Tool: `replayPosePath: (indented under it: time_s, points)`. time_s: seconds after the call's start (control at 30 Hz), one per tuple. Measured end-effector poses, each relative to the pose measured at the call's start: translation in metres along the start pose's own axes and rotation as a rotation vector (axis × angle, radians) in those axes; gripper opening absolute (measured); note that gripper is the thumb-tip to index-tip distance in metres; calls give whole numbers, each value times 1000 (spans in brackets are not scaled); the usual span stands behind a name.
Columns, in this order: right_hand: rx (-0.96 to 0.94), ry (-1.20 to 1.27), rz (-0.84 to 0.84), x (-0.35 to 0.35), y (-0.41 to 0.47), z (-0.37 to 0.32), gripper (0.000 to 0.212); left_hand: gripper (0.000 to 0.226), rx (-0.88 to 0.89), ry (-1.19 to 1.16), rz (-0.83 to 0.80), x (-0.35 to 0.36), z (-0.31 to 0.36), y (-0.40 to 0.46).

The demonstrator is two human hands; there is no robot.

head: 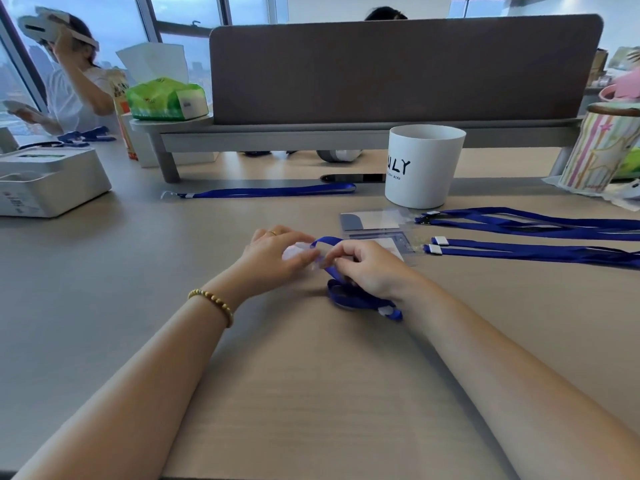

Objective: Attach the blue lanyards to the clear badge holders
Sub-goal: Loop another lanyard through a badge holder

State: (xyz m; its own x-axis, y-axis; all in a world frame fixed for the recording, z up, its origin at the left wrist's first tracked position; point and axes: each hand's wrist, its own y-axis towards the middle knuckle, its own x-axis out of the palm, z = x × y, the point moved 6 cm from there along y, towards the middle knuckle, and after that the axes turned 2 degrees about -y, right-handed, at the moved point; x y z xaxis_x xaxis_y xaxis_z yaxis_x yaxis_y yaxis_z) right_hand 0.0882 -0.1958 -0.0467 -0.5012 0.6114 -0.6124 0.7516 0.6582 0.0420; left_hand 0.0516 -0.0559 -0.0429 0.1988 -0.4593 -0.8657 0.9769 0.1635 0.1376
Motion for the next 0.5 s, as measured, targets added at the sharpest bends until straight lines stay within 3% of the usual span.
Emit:
replayPosePath:
  time_s: [0.17, 0.3, 0.5]
  points:
    - [17, 38, -48, -4, -3, 1, 25, 43, 15, 57, -109, 9, -3, 9]
    - [90, 57, -61, -4, -3, 5, 24, 39, -22, 180, -57, 6, -6, 10]
    - [119, -19, -38, -4, -2, 3, 16, 31, 30, 130, -13, 1, -4, 10]
